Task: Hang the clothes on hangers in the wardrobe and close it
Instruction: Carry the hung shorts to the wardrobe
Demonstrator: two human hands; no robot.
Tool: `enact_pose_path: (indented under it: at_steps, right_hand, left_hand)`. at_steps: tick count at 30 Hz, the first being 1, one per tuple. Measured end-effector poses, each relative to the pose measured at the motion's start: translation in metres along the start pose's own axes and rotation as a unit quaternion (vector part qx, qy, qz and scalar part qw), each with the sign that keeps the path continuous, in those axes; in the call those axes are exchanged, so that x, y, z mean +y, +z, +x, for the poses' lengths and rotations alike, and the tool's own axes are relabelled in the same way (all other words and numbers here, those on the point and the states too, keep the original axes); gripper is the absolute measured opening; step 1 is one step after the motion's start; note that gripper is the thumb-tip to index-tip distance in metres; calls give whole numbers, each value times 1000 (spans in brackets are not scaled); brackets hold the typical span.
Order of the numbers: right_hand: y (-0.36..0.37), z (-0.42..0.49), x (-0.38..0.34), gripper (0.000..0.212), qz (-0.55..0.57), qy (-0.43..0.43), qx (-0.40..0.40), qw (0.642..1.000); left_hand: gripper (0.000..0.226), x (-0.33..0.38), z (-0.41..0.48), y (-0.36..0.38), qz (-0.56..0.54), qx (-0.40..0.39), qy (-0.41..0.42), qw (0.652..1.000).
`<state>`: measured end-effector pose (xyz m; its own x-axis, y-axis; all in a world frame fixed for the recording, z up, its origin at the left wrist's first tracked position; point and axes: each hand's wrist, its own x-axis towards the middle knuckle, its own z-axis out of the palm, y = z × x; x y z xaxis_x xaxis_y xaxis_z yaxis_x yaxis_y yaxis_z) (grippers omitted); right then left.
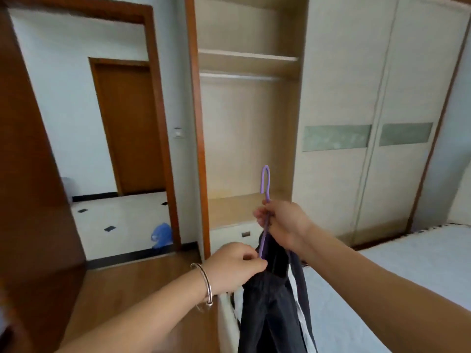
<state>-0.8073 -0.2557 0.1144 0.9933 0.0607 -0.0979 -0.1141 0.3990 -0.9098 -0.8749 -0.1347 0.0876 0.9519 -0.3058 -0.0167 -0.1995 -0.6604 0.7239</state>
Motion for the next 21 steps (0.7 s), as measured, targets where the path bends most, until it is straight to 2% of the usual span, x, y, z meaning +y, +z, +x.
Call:
enact_pose_path:
  at_steps: [4, 6, 8, 10, 13, 16, 19, 21]
  right_hand:
    - [78, 21, 18, 27, -164, -71, -79, 981]
    - [117, 34, 21, 31, -282, -130, -85, 947]
    - [155, 46, 23, 28, -355, -179, -93, 913]
    - [190, 57, 22, 22, -396, -217, -105, 886]
    - [231, 71, 18, 25, -421, -270, -105, 860]
    - [261, 83, 20, 27, -474, -305, -126, 816]
    - [287, 104, 29, 45, -525, -325, -132, 776]
    - [298, 125, 33, 43, -518, -325, -129, 781]
  left_hand:
    - [33, -57, -17, -79, 46, 97, -43, 993]
    - [29, -85, -26, -121, 93, 132, -51, 986]
    - [28, -110, -32, -162, 135, 158, -54, 977]
    - [27, -130, -36, -198, 178, 185, -54, 965]
    - [22, -152, -33, -241, 244, 231, -33, 941]
    - [17, -166, -14, -271, 262, 265, 7, 928]
    - [18, -174, 14, -298, 220, 239, 11, 946]
    - [22, -183, 31, -313, 178, 213, 7, 961]
